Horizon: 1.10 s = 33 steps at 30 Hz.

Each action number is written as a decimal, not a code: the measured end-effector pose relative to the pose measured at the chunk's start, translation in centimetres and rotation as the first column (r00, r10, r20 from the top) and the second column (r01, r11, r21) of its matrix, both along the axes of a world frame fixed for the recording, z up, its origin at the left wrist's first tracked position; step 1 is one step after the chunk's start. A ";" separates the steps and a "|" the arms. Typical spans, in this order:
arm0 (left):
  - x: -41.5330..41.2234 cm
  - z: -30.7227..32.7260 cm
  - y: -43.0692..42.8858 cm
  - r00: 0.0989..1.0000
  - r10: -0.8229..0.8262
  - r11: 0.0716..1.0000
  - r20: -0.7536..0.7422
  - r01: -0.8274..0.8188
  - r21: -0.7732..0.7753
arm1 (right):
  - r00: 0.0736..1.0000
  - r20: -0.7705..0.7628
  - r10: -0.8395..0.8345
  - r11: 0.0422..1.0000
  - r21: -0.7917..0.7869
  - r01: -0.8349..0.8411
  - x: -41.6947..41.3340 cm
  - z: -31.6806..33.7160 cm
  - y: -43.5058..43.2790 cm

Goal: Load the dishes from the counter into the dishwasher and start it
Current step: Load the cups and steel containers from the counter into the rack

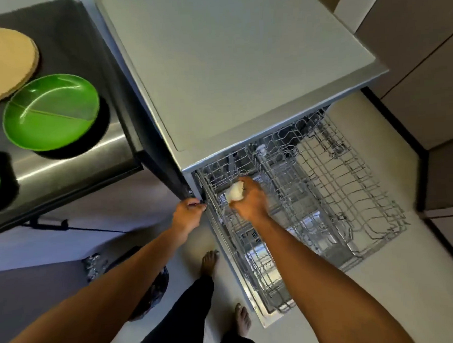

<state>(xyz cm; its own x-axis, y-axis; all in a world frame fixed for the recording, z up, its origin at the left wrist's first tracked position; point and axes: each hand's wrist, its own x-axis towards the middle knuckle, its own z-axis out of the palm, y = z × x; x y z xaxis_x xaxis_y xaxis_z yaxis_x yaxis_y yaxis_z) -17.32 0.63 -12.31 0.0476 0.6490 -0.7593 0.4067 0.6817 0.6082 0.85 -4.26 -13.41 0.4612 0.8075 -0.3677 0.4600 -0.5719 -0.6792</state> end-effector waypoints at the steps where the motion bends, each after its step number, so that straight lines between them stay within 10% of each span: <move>1: 0.8 -0.4 1.0 0.999 0.045 0.999 0.021 -0.044 -0.015 | 1.000 0.022 0.022 1.000 -0.007 -0.022 0.3 -0.8 1.3; 21: 5.6 -6.8 4.0 0.984 0.178 0.944 0.025 -0.177 0.277 | 0.805 0.263 0.533 0.843 -0.077 -0.533 0.6 -10.7 10.9; 27: 5.5 -7.0 4.0 0.981 0.189 0.951 0.043 -0.194 0.242 | 0.877 0.192 0.441 0.893 0.001 -0.449 0.1 -11.9 10.0; 33: 5.1 -5.5 4.0 0.990 0.135 0.967 0.042 -0.141 0.212 | 0.998 -0.016 -0.054 0.991 0.121 0.055 0.5 -9.9 6.6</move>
